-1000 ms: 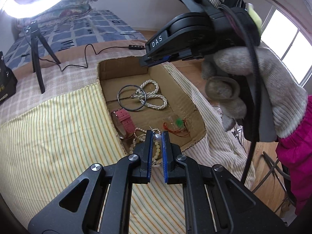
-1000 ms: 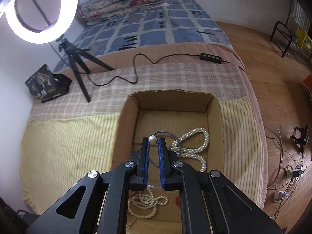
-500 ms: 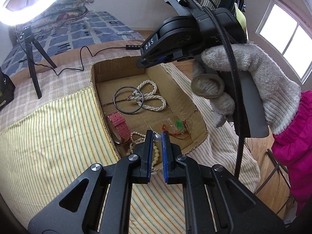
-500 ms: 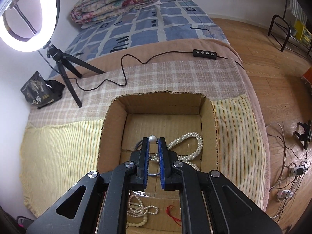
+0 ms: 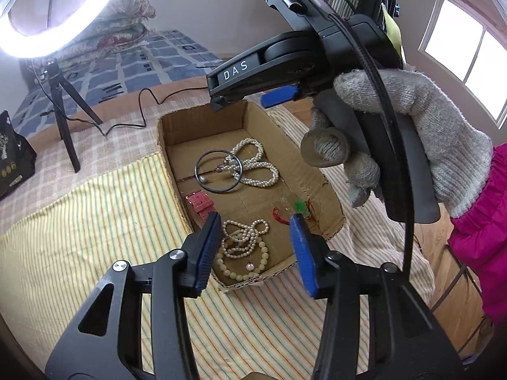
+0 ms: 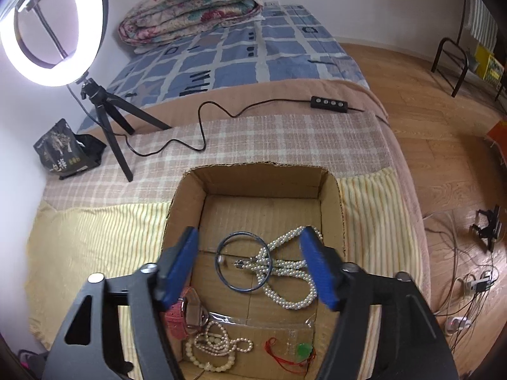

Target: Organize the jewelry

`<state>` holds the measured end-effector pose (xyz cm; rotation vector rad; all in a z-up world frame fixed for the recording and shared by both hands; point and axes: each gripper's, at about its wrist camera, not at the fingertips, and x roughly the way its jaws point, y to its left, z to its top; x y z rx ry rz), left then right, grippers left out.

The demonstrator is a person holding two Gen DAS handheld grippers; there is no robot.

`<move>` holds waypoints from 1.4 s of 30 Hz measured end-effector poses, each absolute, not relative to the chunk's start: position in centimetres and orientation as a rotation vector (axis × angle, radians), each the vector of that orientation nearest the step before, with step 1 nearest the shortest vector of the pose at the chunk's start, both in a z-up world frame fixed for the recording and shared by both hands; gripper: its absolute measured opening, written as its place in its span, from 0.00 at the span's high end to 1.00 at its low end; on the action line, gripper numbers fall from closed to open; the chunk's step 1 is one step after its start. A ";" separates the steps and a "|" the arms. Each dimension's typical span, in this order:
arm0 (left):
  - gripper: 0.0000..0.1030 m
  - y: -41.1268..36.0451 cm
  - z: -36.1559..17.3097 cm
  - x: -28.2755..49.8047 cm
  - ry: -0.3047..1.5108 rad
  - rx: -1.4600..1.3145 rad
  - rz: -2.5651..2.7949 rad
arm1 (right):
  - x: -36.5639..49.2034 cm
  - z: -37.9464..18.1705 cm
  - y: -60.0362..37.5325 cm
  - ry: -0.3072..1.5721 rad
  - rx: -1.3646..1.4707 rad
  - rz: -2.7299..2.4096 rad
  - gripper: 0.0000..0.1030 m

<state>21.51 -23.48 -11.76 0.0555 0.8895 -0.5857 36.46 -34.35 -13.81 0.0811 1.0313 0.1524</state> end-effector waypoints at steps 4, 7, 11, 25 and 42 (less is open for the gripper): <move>0.42 -23.3 -11.6 21.3 0.882 0.064 -0.565 | 36.3 -13.4 -34.2 1.027 0.064 0.137 0.33; 0.40 -23.0 -11.5 21.1 0.878 0.067 -0.554 | 36.0 -13.0 -34.3 1.018 0.073 0.138 0.33; 0.40 -22.7 -10.8 20.5 0.867 0.083 -0.545 | 35.3 -12.4 -34.2 1.006 0.086 0.136 0.33; 0.33 -20.5 -6.4 15.6 0.776 0.105 -0.521 | 28.3 -6.8 -32.7 0.905 0.059 0.127 0.33; 0.26 -14.4 -2.3 8.6 0.662 0.096 -0.488 | 15.3 -1.9 -30.2 0.714 0.060 0.048 0.23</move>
